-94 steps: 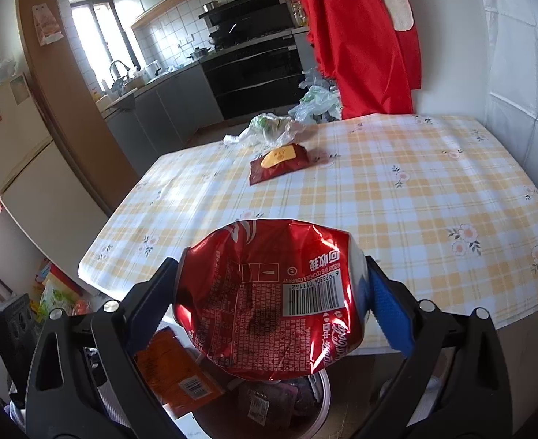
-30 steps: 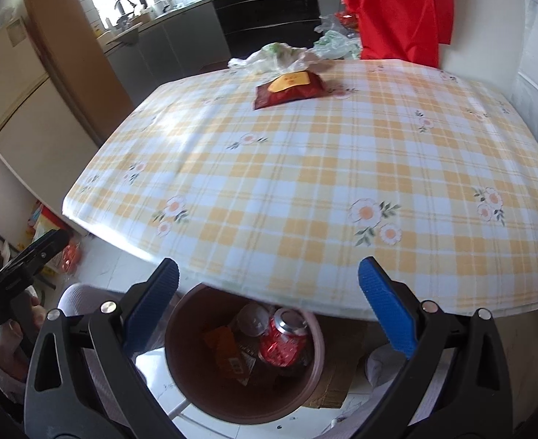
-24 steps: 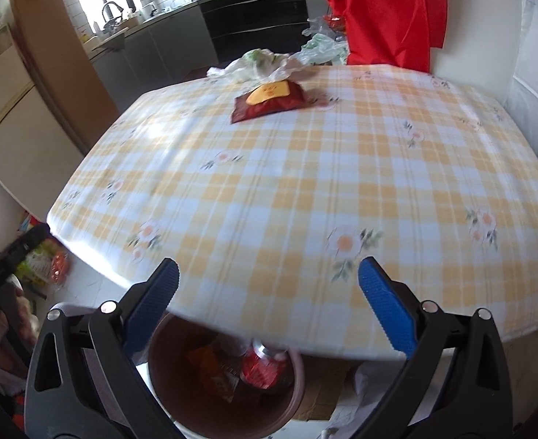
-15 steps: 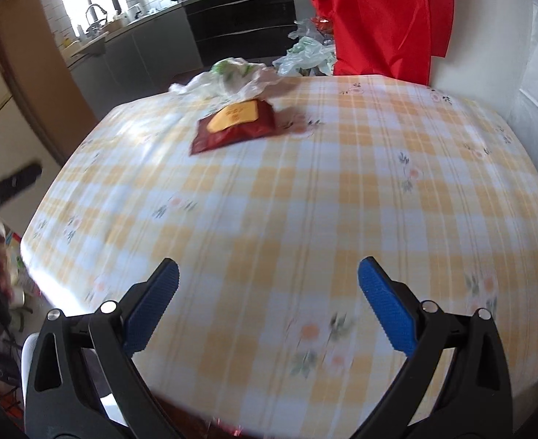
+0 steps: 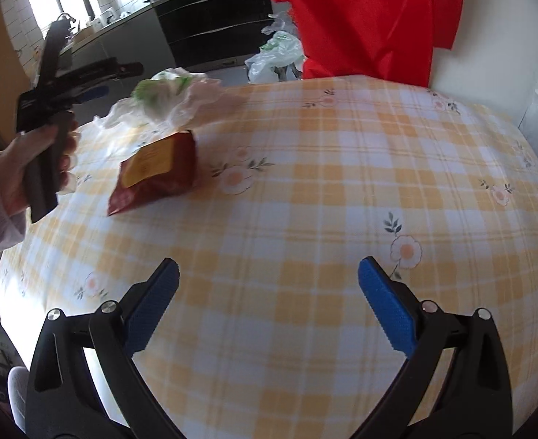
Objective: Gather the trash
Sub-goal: 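Grasp the white plastic bag with the left tool while the right tool grasps the red snack packet, then carry both items over the bin and open the left tool to drop the plastic bag, then open the right tool to drop the red snack packet into the bin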
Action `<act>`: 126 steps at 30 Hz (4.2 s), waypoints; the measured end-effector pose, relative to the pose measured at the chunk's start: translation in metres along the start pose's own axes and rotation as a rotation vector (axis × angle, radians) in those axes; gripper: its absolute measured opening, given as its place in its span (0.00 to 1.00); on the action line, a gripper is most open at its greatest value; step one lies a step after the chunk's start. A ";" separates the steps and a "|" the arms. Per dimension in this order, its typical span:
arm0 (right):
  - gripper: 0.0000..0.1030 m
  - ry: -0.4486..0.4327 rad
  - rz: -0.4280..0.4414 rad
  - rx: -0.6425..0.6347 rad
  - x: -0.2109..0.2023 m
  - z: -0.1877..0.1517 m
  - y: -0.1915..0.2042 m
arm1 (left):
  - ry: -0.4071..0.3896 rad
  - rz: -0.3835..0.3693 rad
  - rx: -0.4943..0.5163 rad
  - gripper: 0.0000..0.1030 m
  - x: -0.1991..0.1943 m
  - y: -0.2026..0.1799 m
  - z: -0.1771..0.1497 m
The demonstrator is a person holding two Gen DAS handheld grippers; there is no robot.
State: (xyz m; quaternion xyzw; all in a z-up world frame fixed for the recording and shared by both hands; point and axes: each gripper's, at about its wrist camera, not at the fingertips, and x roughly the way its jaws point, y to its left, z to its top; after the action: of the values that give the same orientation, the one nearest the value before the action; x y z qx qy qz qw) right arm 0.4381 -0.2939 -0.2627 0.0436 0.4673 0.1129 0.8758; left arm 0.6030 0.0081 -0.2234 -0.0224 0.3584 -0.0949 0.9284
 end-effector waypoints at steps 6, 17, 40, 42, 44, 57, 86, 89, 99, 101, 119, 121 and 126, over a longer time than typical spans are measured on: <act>0.94 0.003 0.031 0.008 0.015 0.014 -0.006 | 0.136 -0.017 0.053 0.29 0.040 0.003 -0.013; 0.84 -0.031 0.183 -0.066 0.076 0.071 0.061 | 0.019 -0.053 0.049 0.17 -0.058 0.060 -0.056; 0.10 -0.183 0.267 0.013 -0.048 0.075 0.104 | -0.093 -0.094 0.019 0.17 -0.281 0.087 -0.170; 0.10 -0.218 0.262 -0.021 -0.079 0.067 0.111 | -0.106 -0.109 0.017 0.17 -0.305 0.080 -0.175; 0.10 -0.241 0.264 -0.049 -0.105 0.060 0.116 | -0.122 -0.121 0.011 0.17 -0.332 0.072 -0.183; 0.10 -0.375 0.264 -0.152 -0.266 -0.035 0.130 | -0.081 -0.260 0.032 0.17 -0.444 -0.013 -0.244; 0.10 -0.345 0.310 -0.018 -0.313 -0.155 0.080 | 0.429 -0.375 0.079 0.63 -0.387 -0.106 -0.379; 0.10 -0.332 0.315 -0.027 -0.310 -0.159 0.085 | 0.316 -0.344 0.016 0.74 -0.402 -0.090 -0.360; 0.11 -0.192 0.366 -0.094 -0.287 -0.197 0.125 | -0.169 -0.086 -0.214 0.94 -0.489 -0.039 -0.320; 0.11 -0.150 0.380 -0.106 -0.279 -0.205 0.132 | -0.187 -0.049 -0.172 0.94 -0.494 -0.041 -0.316; 0.91 -0.074 0.144 -0.077 -0.241 -0.225 0.132 | -0.193 0.092 -0.128 0.94 -0.499 -0.037 -0.317; 0.94 -0.070 0.122 -0.079 -0.244 -0.218 0.129 | -0.187 0.098 -0.123 0.94 -0.496 -0.040 -0.315; 0.94 -0.130 0.022 -0.121 -0.256 -0.200 0.132 | -0.181 0.087 -0.074 0.94 -0.490 -0.052 -0.303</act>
State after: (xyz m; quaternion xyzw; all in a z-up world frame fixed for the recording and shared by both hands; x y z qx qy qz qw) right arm 0.1141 -0.2332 -0.1431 0.0032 0.4012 0.1473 0.9041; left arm 0.0369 0.0590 -0.1184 -0.0494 0.2769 -0.0387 0.9589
